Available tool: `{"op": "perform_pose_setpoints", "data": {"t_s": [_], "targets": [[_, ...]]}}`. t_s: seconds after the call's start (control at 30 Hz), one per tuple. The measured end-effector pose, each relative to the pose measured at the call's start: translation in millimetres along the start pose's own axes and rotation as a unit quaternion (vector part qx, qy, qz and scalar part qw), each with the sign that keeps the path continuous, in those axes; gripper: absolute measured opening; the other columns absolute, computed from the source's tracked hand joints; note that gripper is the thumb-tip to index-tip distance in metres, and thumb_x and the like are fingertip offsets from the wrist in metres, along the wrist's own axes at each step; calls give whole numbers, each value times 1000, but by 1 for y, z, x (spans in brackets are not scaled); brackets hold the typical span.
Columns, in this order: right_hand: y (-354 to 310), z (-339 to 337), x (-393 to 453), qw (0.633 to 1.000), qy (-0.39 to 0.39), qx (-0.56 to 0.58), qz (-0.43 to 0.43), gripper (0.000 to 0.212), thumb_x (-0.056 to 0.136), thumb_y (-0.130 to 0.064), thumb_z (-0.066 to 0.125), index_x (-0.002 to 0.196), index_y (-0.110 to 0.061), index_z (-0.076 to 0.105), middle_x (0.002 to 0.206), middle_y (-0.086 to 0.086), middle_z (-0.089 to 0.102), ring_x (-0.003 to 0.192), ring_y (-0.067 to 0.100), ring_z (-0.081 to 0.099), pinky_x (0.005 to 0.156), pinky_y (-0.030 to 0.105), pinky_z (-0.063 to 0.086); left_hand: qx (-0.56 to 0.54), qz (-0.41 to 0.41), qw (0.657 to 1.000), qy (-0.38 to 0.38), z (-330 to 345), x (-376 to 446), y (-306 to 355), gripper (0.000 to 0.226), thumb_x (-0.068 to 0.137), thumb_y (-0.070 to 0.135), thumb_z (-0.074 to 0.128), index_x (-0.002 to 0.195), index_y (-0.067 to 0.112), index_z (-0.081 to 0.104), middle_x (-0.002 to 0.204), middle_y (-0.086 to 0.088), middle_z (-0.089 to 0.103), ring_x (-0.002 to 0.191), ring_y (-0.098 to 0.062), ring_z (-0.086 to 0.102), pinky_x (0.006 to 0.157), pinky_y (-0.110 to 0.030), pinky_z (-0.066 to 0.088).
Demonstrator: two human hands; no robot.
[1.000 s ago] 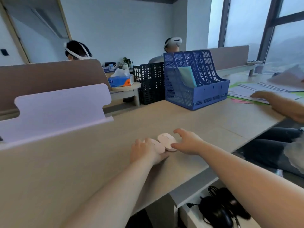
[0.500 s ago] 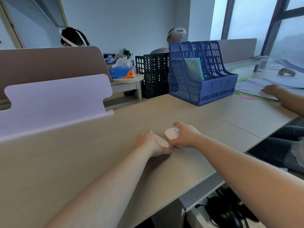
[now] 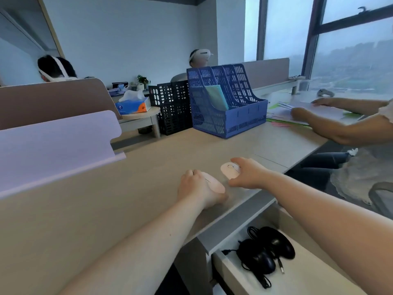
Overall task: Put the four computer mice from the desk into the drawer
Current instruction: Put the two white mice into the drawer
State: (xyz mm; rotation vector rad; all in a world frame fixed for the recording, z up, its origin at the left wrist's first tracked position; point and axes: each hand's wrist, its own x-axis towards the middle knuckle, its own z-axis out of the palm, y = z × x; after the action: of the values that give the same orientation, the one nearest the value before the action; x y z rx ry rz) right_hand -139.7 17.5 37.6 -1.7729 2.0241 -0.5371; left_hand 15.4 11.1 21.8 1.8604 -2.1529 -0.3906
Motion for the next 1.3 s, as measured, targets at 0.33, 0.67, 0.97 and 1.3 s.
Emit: {"op": "perform_pose_setpoints", "data": {"t_s": [0.33, 0.67, 0.97, 1.3], "targets": [[110, -9, -82, 997, -25, -26, 73, 80, 73, -34, 71, 143, -22, 35, 135, 6, 46, 118, 26, 50, 98, 39, 49, 48, 75, 996, 13, 93, -97, 66, 100, 59, 76, 61, 133, 13, 38, 136, -2, 42, 128, -23, 34, 102, -37, 34], [199, 44, -97, 977, -150, -69, 136, 72, 72, -33, 71, 137, -20, 41, 131, 3, 50, 115, 24, 51, 94, 34, 48, 54, 75, 988, -120, 195, -128, 72, 86, 60, 65, 66, 124, 15, 40, 127, -1, 41, 122, -22, 34, 102, -33, 34], [232, 76, -89, 966, -197, -81, 145, 87, 67, -36, 72, 143, -17, 34, 137, 6, 47, 121, 25, 51, 97, 33, 48, 76, 75, 981, -163, 235, -110, 78, 98, 57, 63, 72, 133, 12, 37, 131, -3, 40, 127, -24, 33, 104, -33, 35], [244, 91, -86, 959, -221, -128, 128, 74, 70, -31, 74, 133, -13, 40, 129, 7, 52, 114, 26, 55, 93, 37, 52, 122, 80, 976, -160, 261, -111, 84, 101, 54, 72, 71, 129, 14, 37, 128, -1, 38, 125, -23, 34, 99, -34, 34]]}}
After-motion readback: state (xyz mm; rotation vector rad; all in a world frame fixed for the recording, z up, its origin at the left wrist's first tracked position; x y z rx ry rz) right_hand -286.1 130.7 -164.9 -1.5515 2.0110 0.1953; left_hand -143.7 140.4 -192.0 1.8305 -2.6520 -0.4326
